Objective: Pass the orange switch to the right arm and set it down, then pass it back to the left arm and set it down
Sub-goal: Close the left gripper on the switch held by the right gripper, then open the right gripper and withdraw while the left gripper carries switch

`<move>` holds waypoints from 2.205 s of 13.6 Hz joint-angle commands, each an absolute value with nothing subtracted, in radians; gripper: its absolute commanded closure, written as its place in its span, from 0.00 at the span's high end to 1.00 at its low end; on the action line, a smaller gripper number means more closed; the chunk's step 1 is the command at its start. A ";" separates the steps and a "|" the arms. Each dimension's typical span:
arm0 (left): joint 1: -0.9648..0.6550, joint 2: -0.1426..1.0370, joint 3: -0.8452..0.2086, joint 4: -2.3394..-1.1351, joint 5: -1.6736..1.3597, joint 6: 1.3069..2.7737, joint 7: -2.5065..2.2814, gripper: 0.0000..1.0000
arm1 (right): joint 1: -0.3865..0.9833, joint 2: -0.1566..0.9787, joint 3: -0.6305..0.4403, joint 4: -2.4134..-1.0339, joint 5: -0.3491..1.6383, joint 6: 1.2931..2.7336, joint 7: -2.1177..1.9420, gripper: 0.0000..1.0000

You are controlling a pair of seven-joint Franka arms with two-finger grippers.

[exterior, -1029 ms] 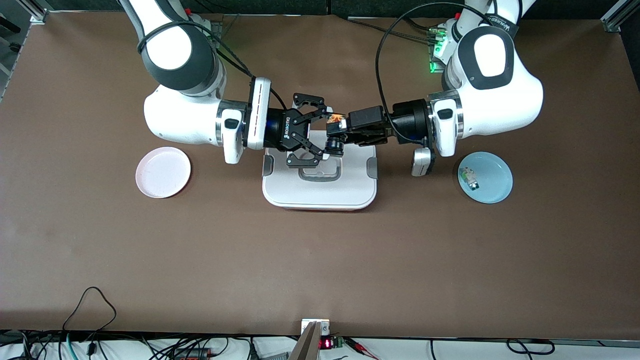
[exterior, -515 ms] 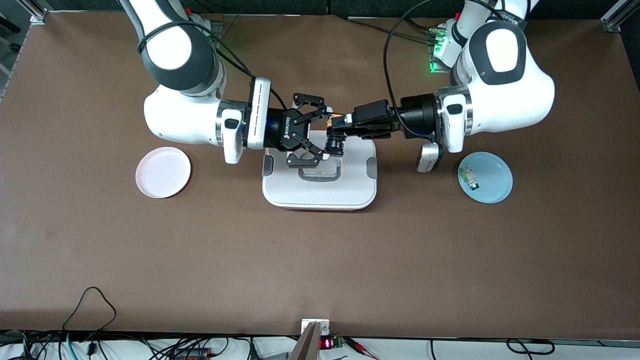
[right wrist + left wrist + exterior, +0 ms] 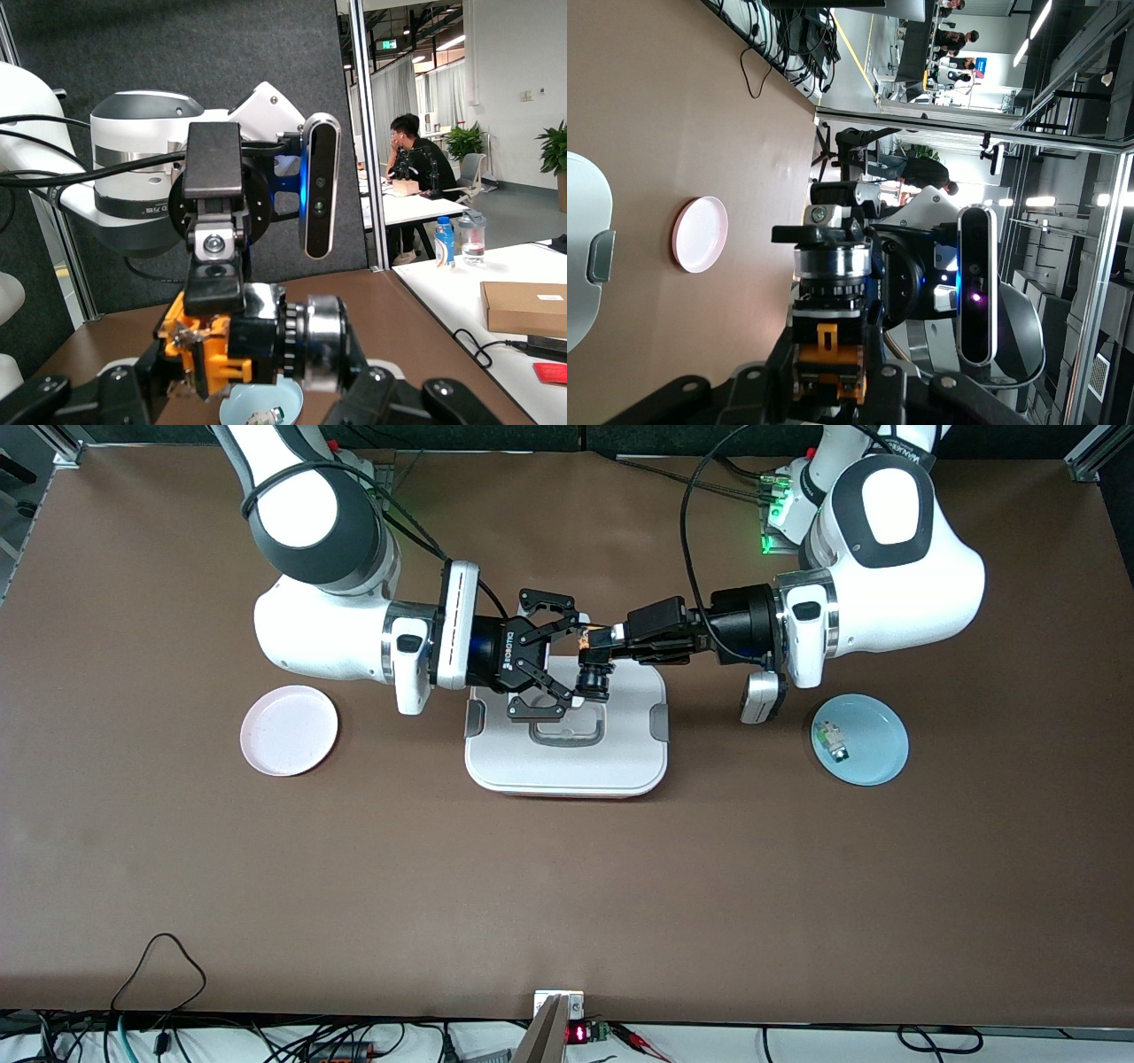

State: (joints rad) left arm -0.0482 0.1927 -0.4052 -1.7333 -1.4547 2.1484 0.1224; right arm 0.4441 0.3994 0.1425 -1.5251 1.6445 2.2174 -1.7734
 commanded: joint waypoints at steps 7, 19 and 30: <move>-0.038 0.163 -0.407 -1.758 -1.451 2.141 0.106 0.10 | 0.451 0.403 0.140 -1.511 1.674 2.249 -1.801 1.00; -0.037 0.170 -0.400 -1.758 -1.306 2.114 0.109 0.11 | 0.348 0.394 0.129 -1.583 1.623 2.246 -1.766 1.00; 0.126 0.213 -0.399 -1.747 -0.722 1.771 0.329 0.09 | 0.243 0.364 0.129 -1.588 0.875 2.235 -0.820 1.00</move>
